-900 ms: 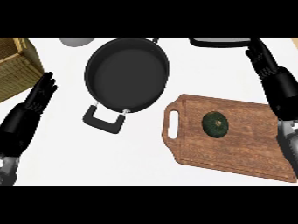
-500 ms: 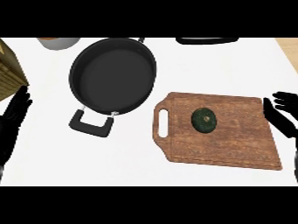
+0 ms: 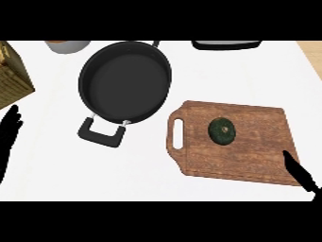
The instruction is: Pick the squash from the cutting board and place it in the pot
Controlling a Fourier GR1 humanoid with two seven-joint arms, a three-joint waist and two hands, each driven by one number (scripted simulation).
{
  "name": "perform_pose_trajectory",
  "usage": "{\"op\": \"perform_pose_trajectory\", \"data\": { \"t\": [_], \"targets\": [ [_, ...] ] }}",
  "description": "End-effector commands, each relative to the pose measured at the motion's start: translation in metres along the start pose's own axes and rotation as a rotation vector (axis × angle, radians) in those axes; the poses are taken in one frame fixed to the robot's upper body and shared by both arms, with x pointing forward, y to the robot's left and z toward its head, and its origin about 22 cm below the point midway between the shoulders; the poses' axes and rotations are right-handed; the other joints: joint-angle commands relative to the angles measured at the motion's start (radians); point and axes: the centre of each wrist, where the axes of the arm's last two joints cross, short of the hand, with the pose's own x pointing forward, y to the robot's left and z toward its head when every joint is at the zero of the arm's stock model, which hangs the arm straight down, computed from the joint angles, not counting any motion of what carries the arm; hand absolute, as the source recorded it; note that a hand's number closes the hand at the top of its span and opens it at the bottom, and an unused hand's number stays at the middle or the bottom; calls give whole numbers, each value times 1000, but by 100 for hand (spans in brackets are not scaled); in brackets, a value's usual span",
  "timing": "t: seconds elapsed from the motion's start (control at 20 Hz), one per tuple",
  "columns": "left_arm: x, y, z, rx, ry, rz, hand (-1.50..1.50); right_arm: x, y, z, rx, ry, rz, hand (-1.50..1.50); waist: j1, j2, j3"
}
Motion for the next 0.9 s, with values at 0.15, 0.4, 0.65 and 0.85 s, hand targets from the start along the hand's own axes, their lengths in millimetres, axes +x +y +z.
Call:
{"op": "perform_pose_trajectory", "data": {
  "t": [0.15, 0.4, 0.65, 0.85],
  "targets": [
    [0, -10, 2, -30, -21, 1, 0, 3, 11, 70, 35, 110, 59, -150, 58, 15, -1],
    [5, -10, 0, -56, -38, -7, 0, 35, 8, 64, 138, 187, 148, -150, 82, 17, 0],
    [7, -17, -2, -68, -28, -10, 0, 65, 15, 71, 334, 328, 326, -150, 87, 19, 2],
    [4, -18, 0, -76, -17, -10, 0, 111, 20, 64, 465, 435, 415, -150, 102, 13, 5]
  ]
}}
